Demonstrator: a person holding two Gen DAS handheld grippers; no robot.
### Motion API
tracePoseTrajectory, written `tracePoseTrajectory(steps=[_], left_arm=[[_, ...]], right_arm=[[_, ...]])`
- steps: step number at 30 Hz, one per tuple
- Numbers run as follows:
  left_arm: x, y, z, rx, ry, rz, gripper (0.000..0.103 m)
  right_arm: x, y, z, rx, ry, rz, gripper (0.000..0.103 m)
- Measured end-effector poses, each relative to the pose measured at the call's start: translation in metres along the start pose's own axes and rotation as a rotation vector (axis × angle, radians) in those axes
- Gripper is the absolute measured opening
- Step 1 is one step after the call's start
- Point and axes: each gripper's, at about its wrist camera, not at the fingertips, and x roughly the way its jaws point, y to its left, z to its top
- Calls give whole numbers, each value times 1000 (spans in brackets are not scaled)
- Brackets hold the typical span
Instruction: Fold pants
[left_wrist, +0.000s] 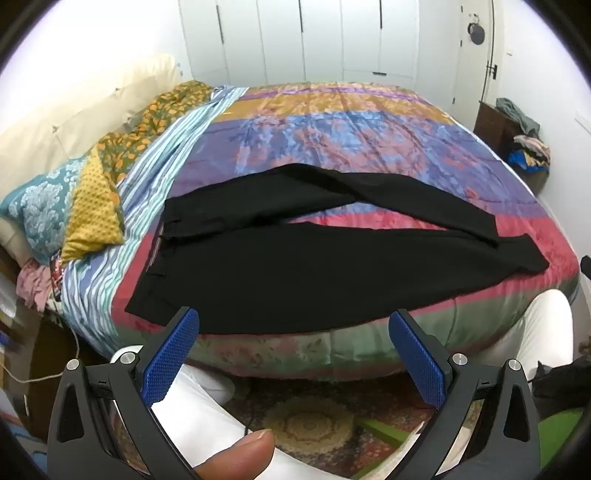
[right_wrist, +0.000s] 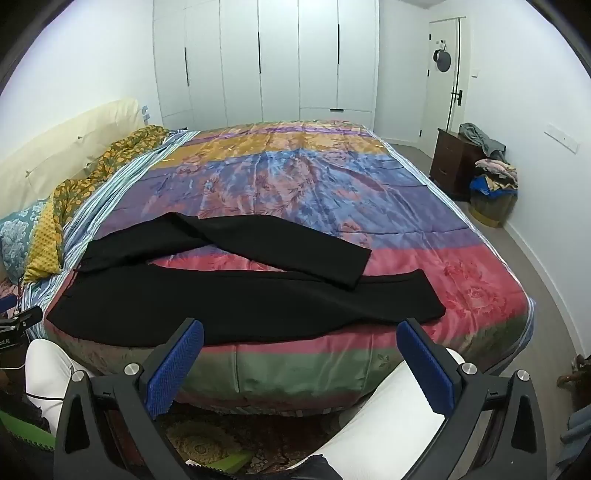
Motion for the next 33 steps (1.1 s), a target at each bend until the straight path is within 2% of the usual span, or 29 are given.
tracePoseTrajectory(steps=[20, 25, 33], left_arm=[[-3, -5, -2, 9, -20, -4, 103], [4, 3, -1, -17, 42, -8, 102], [10, 4, -1, -9, 63, -5, 102]], right_arm=[[4, 8, -2, -29, 17, 25, 103], [5, 10, -2, -38, 18, 26, 103], [3, 7, -1, -33, -6, 11, 103]])
